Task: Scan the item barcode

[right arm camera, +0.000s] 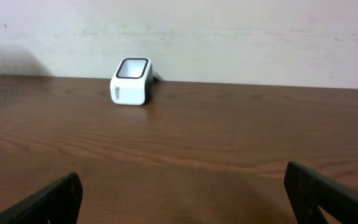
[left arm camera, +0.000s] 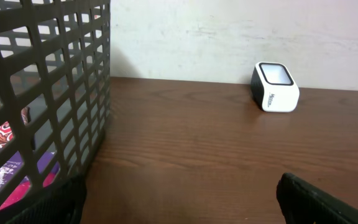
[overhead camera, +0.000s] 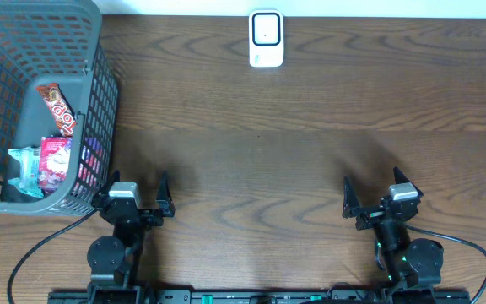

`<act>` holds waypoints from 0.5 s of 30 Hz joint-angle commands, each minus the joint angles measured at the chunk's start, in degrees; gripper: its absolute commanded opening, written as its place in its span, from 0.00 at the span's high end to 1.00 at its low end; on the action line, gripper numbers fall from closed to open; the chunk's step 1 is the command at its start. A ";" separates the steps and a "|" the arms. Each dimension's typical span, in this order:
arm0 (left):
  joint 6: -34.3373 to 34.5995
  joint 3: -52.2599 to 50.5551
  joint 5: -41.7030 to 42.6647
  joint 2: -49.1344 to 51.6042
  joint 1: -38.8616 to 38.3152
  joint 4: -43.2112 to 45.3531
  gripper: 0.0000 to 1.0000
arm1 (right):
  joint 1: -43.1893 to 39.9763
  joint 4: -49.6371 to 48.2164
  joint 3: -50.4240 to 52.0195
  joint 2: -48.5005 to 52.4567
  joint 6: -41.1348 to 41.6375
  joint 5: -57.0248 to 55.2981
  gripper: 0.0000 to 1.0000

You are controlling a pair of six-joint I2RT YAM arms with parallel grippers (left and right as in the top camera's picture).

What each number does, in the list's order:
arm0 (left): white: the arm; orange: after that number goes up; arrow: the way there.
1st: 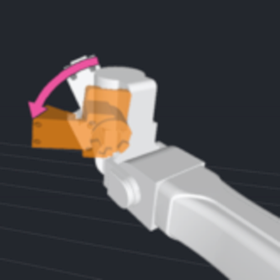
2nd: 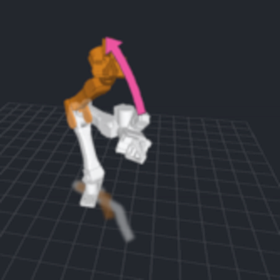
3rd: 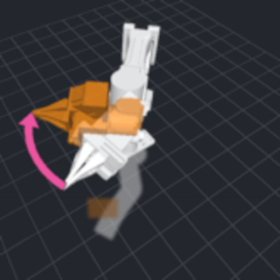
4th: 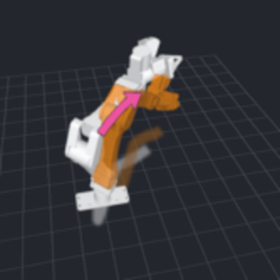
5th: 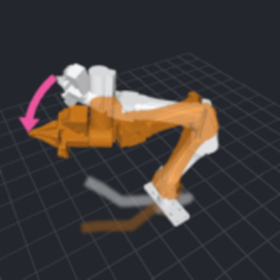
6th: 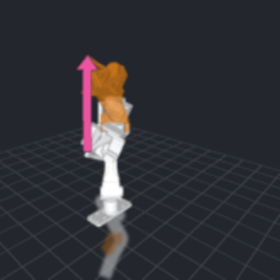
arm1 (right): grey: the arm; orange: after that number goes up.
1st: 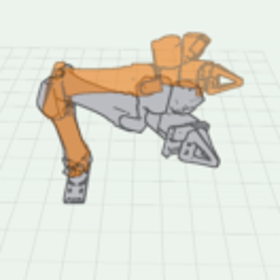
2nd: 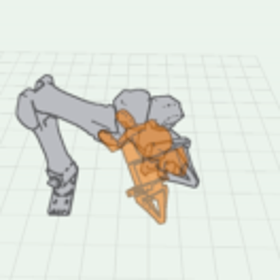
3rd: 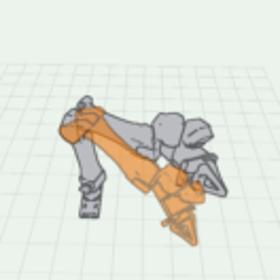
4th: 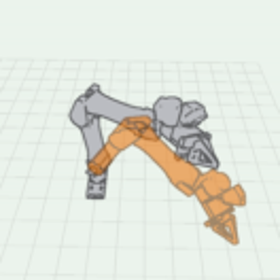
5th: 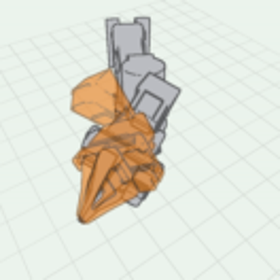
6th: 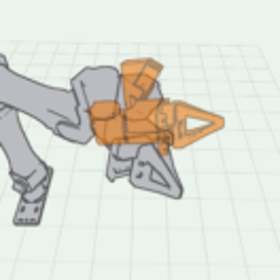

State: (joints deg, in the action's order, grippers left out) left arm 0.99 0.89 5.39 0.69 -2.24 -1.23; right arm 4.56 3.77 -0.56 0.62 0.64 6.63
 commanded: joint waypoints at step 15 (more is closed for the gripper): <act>-1.20 -0.66 0.17 -0.46 0.46 -2.38 0.02 | 0.04 0.04 0.24 -0.13 0.13 -0.09 0.01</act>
State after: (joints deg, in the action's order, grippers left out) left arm 0.99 0.89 5.39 0.67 -2.24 -1.23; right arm 4.58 3.77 -0.56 0.62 0.64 6.63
